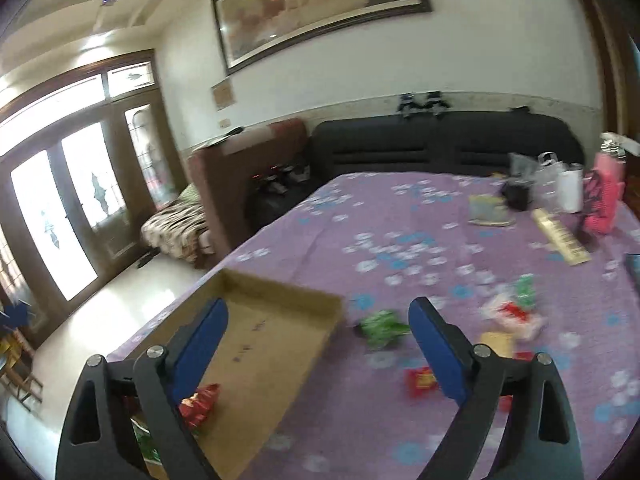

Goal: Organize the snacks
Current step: 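Carry both snacks over the cardboard box and open both tools to drop them, then grasp a red candy bar with right tool while left tool grasps another red bar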

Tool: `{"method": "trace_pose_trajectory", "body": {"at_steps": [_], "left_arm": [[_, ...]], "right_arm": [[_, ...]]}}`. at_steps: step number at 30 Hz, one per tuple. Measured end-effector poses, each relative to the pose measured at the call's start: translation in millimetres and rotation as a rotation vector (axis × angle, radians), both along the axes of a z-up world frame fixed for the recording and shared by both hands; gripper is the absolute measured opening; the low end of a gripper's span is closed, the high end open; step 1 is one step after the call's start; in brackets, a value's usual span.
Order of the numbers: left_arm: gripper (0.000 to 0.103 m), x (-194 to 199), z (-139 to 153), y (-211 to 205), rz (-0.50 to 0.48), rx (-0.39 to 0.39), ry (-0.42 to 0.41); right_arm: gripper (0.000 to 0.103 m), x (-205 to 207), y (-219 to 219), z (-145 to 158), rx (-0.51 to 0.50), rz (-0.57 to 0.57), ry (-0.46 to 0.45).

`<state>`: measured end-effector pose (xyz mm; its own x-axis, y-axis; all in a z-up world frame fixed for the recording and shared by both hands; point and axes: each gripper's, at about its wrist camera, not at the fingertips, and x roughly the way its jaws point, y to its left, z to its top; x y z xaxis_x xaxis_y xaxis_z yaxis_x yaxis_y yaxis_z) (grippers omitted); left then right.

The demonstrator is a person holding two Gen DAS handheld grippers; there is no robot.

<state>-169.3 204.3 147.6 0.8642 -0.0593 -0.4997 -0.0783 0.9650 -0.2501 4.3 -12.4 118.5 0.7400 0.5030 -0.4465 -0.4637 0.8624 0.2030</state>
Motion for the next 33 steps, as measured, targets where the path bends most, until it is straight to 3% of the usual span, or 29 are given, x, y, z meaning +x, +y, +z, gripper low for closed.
{"method": "trace_pose_trajectory", "body": {"at_steps": [2, 6, 9, 13, 18, 24, 25, 33], "left_arm": [[0.086, 19.4, -8.9, -6.6, -0.07, -0.003, 0.031], [0.086, 55.2, -30.7, -18.1, -0.185, -0.02, 0.088], [0.086, 78.0, -43.8, -27.7, -0.22, -0.037, 0.131], [0.086, 110.4, -50.5, -51.5, -0.265, -0.05, 0.171], [0.086, 140.1, -50.5, -89.3, -0.327, 0.015, 0.218], [0.086, 175.7, -67.9, -146.1, -0.439, 0.194, 0.27], [0.086, 183.0, -73.6, -154.4, -0.454, 0.215, 0.285], [0.086, 221.0, -108.9, -189.7, -0.511, 0.369, 0.366]], "right_arm": [[0.092, -1.8, -44.2, -0.2, 0.03, -0.035, 0.048], [0.091, 5.0, -125.0, -12.8, -0.002, -0.163, 0.122], [0.086, 16.0, -156.2, -30.2, -0.029, -0.199, 0.194], [0.085, 46.9, -144.5, -53.0, -0.07, -0.158, 0.292], [0.07, 80.4, -107.6, -76.7, -0.172, -0.143, 0.331], [0.039, 93.3, -105.7, -100.8, -0.208, -0.162, 0.384], [0.022, 94.0, -107.6, -102.4, -0.206, -0.156, 0.4], [0.017, 85.1, -131.1, -85.3, -0.152, -0.159, 0.39]]}}
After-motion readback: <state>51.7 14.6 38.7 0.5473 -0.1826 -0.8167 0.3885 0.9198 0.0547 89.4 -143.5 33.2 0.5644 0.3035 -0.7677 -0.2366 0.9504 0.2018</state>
